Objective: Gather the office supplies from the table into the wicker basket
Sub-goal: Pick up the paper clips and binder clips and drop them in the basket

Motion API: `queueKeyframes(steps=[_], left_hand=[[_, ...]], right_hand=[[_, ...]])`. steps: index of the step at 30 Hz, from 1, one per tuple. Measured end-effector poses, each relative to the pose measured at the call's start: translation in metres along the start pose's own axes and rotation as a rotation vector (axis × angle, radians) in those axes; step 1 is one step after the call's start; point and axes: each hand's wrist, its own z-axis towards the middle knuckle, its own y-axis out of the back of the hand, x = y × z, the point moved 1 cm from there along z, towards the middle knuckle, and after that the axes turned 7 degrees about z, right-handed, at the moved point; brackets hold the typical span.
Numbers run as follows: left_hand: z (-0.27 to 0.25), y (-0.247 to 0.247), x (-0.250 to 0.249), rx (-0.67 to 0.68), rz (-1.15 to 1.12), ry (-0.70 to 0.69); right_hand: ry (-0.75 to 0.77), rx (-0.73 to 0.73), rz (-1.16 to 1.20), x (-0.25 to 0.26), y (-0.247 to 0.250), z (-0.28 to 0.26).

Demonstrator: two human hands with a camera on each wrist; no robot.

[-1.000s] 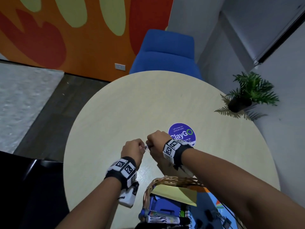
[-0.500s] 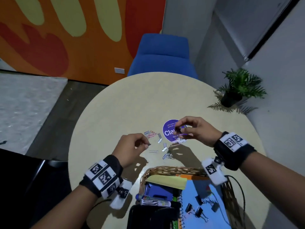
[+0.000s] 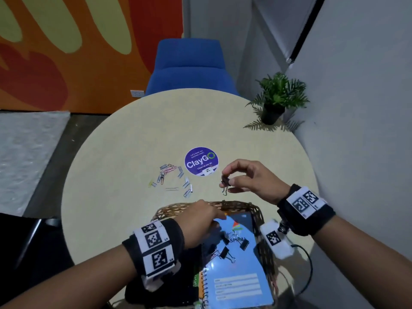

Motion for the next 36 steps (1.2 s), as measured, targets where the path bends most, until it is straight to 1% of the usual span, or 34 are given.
queueKeyframes(steps=[3,5,8,9,12,14,16,18,20,24,26,28,30,33,34,36], left_hand=[[-0.001,0.005,0.016,-0.082,-0.050,0.069],[-0.009,0.015,0.038,-0.166,-0.113,0.175],[-0.023,0.029,0.085,-0.234,-0.088,0.337],[-0.028,0.031,0.103,-0.240,-0.069,0.380],[-0.039,0.029,0.153,-0.259,0.002,0.514],[-0.043,0.020,0.179,-0.262,0.004,0.588],[-0.044,0.009,0.197,-0.259,-0.035,0.634],[-0.042,-0.006,0.207,-0.242,-0.077,0.653],[-0.035,-0.020,0.212,-0.235,-0.123,0.663],[-0.017,-0.040,0.219,-0.277,-0.210,0.696],[-0.010,-0.044,0.222,-0.314,-0.271,0.740],[-0.003,-0.047,0.224,-0.340,-0.329,0.798],[0.003,-0.049,0.228,-0.378,-0.382,0.846],[0.009,-0.051,0.234,-0.434,-0.457,0.903],[0.010,-0.051,0.236,-0.441,-0.478,0.919],[0.012,-0.051,0.238,-0.436,-0.498,0.947]], right_hand=[[-0.033,0.032,-0.077,-0.014,0.007,-0.016],[-0.057,0.049,-0.114,-0.023,0.009,-0.025],[-0.138,0.098,-0.191,-0.039,0.009,-0.033],[-0.164,0.136,-0.262,-0.044,0.009,-0.033],[-0.156,0.243,-0.670,-0.054,0.011,-0.027],[-0.120,0.229,-0.825,-0.051,0.012,-0.015],[-0.062,0.169,-0.913,-0.043,0.011,0.005],[-0.026,0.137,-0.994,-0.040,0.011,0.032],[-0.026,0.179,-1.130,-0.043,0.008,0.060],[-0.190,0.397,-1.437,-0.060,-0.007,0.108],[-0.256,0.509,-1.508,-0.069,-0.015,0.126],[-0.289,0.600,-1.549,-0.077,-0.023,0.138],[-0.273,0.680,-1.626,-0.084,-0.034,0.145],[-0.189,0.761,-1.750,-0.096,-0.052,0.151],[-0.174,0.767,-1.777,-0.099,-0.057,0.153],[-0.191,0.757,-1.773,-0.102,-0.063,0.158]])
